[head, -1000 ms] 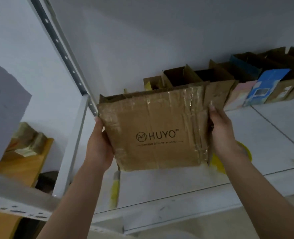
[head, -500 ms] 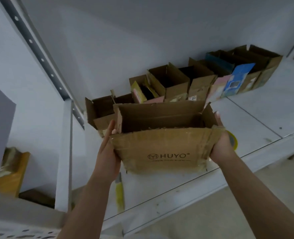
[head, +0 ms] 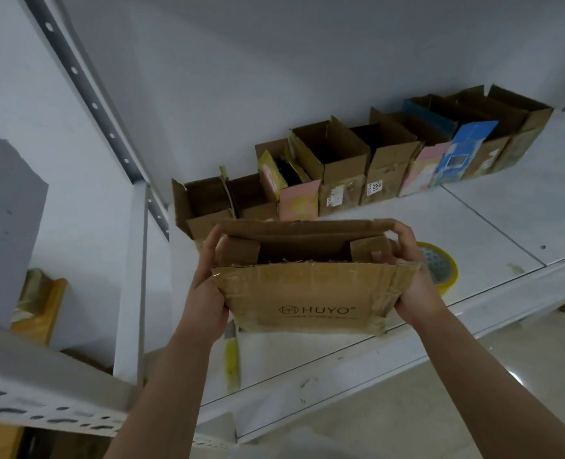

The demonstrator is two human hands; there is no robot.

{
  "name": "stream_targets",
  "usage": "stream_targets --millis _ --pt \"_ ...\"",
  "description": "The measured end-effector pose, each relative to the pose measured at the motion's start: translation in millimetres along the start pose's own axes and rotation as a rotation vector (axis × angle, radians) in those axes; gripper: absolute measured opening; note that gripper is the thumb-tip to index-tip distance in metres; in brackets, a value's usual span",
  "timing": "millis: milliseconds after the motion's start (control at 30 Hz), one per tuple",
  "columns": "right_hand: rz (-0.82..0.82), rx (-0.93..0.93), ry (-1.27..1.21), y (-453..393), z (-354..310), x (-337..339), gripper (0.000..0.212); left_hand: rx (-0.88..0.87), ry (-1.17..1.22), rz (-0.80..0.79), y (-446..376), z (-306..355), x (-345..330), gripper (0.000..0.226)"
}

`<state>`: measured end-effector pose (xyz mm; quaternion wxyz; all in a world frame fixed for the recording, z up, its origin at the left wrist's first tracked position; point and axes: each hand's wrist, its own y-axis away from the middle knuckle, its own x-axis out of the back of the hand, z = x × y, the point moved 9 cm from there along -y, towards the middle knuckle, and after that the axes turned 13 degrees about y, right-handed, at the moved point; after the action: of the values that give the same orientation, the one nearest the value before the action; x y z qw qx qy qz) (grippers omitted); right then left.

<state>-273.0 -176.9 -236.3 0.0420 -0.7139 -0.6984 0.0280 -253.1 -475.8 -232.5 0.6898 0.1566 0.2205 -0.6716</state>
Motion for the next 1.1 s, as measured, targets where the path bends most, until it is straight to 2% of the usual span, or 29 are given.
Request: stream_targets --millis 100,167,233,300,333,400,500,533,633,767,800,867,900,933,1033,1100 --pt "0.003 0.050 -0.054 0.7 -5.7 -2.6 0.031 0.006 -0.014 0.014 3.4 3.1 -2.6 0.037" --pt "0.027 0.054 -0.067 0.2 -7.4 -2.7 0.032 0.021 0.034 0.026 4.8 6.8 -1.7 0.029" --pt "0.057 0.036 -0.084 -0.1 -6.0 -1.5 0.036 0.005 0.053 0.028 6.8 12.7 1.0 0.053" --pt "0.066 0.020 -0.081 -0.2 -4.1 -1.4 0.031 -0.022 -0.045 -0.004 9.3 18.4 -5.8 0.076" --pt "0.067 0.007 -0.077 -0.1 -3.4 -1.5 0.030 -0.023 -0.127 0.013 9.9 17.6 -7.9 0.072" --pt "0.071 -0.023 -0.062 0.0 -2.7 0.9 0.034 -0.040 -0.248 0.065 12.0 15.4 -7.7 0.048" --pt "0.027 -0.023 0.007 1.6 -5.7 3.7 0.057 -0.044 -0.252 0.114 13.4 12.9 -7.6 0.025" --pt "-0.008 -0.025 0.074 3.2 -6.2 1.8 0.058 -0.032 -0.279 0.132 13.4 13.7 -9.6 0.022" --pt "-0.042 -0.007 0.256 5.5 -9.6 -0.9 0.020 -0.072 -0.600 0.186 11.6 28.3 -18.9 0.028" --pt "-0.086 -0.025 0.248 5.2 -12.8 -3.0 0.030 -0.293 -1.145 0.108 4.2 54.8 -56.4 0.049" --pt "-0.100 -0.020 0.269 5.8 -15.1 -3.5 0.027 -0.249 -1.260 0.058 0.3 48.8 -64.3 0.055" --pt "-0.138 -0.017 0.339 8.8 -14.8 -1.9 0.023 -0.032 -1.523 -0.054 -4.0 22.3 -67.1 0.069" --pt "-0.153 -0.001 0.382 10.6 -16.3 0.8 0.027 0.053 -1.615 -0.086 -3.0 11.9 -63.9 0.076" --pt "-0.150 0.012 0.406 10.9 -17.9 6.2 0.034 0.090 -1.652 -0.092 -2.0 7.1 -60.6 0.082" --pt "0.023 -0.045 0.465 0.5 -9.1 50.0 0.035 0.102 -1.638 -0.077 -2.1 6.9 -58.8 0.086" --pt "0.035 -0.111 0.763 -7.5 2.6 70.4 0.038 0.110 -1.647 -0.067 -3.2 7.2 -57.9 0.085"
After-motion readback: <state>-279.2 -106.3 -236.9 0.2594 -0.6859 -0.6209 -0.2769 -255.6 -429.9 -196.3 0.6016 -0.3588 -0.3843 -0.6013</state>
